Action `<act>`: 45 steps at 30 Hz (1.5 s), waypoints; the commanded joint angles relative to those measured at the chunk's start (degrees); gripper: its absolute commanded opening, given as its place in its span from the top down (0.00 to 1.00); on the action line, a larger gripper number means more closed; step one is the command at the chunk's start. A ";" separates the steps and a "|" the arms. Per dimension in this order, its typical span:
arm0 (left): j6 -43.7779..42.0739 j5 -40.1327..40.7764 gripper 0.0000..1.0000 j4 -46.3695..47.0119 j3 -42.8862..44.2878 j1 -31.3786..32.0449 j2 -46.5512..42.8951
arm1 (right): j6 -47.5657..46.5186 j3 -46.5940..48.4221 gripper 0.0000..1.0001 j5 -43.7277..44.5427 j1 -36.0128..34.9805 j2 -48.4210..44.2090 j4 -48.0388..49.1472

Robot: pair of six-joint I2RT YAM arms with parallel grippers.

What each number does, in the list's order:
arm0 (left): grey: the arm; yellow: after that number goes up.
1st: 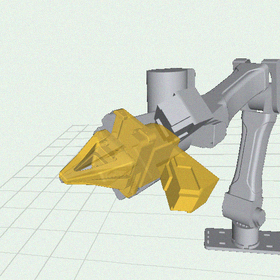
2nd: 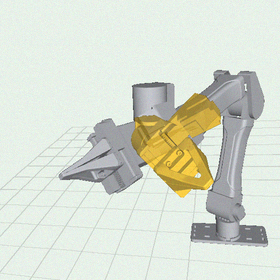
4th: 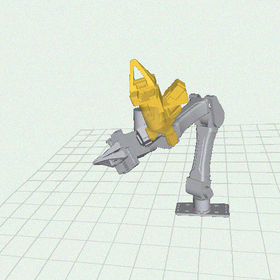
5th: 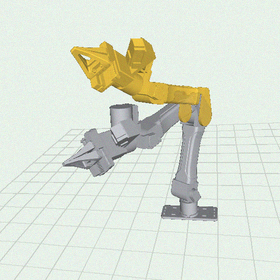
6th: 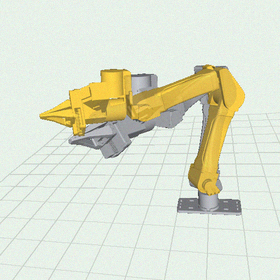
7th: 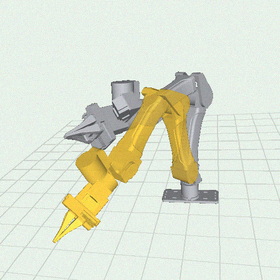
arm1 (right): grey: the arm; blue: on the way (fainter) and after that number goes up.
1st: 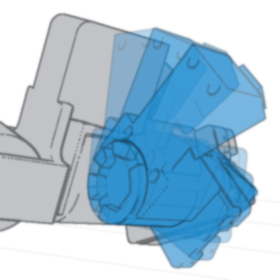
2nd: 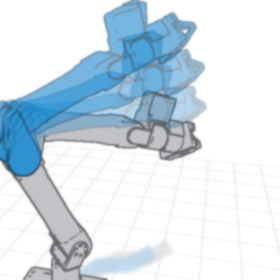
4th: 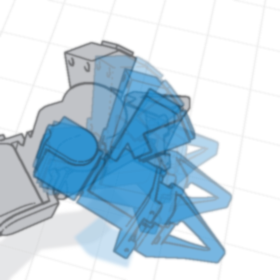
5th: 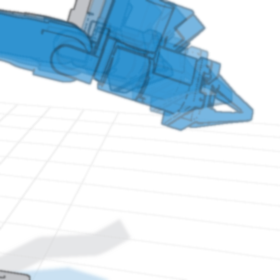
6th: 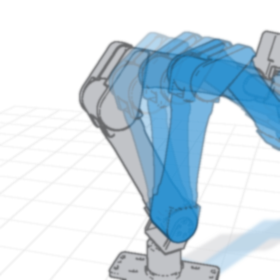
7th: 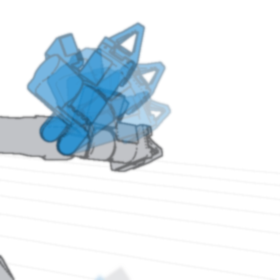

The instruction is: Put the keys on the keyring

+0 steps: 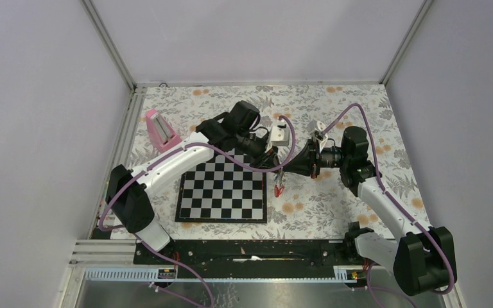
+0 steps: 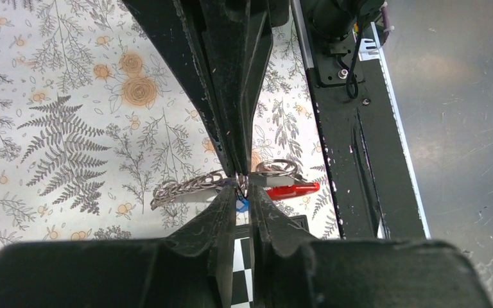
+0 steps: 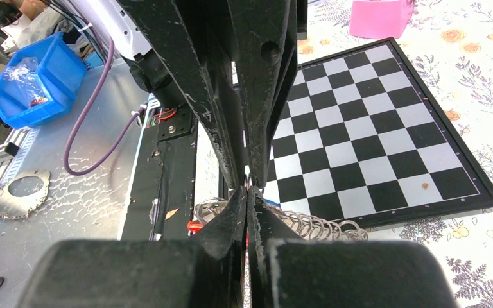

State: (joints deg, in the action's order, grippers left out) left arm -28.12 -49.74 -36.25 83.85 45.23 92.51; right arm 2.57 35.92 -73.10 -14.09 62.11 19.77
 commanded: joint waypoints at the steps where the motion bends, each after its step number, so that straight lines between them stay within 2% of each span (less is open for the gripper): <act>1: 1.06 -2.61 0.88 1.62 0.74 0.12 0.82 | -0.71 1.50 1.00 -0.46 0.20 -1.09 1.99; 4: 1.47 -2.88 1.00 1.62 1.04 0.11 1.08 | -1.10 1.31 1.00 -0.17 0.25 -1.10 1.90; 8: 1.62 0.56 1.00 -0.71 3.08 0.19 0.66 | -4.60 1.65 0.99 0.91 0.37 -1.38 -1.38; 13: -2.62 18.50 1.00 -11.52 10.69 3.01 1.58 | -18.29 4.65 0.77 5.59 0.32 -2.10 -15.74; 16: -4.02 27.48 1.00 -19.10 15.38 6.13 3.78 | -18.64 4.68 0.62 5.98 0.36 -2.42 -15.97; 20: -3.88 32.94 1.00 -26.20 21.46 9.00 7.28 | -16.85 4.77 0.53 6.05 0.38 -2.42 -14.67; 25: -3.32 34.24 1.00 -26.70 24.01 10.69 8.49 | -14.08 3.35 0.51 3.15 0.38 -2.22 -10.66; 35: -1.98 28.49 1.00 -24.91 25.33 11.12 8.57 | -4.04 -1.26 0.53 0.37 0.37 -0.87 2.29; 38: -1.78 27.77 1.00 -24.74 25.31 11.10 8.56 | -1.12 -2.07 0.54 -0.08 0.33 -0.59 5.99; 45: -1.28 27.18 1.00 -23.74 25.28 11.16 8.56 | 0.29 -2.87 0.61 -0.73 0.29 -0.01 7.62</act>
State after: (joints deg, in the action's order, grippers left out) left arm -30.11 -20.53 -62.76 106.17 56.21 102.08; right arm 0.62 33.58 -71.77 -13.87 61.87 22.65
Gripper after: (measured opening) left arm 0.010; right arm 0.408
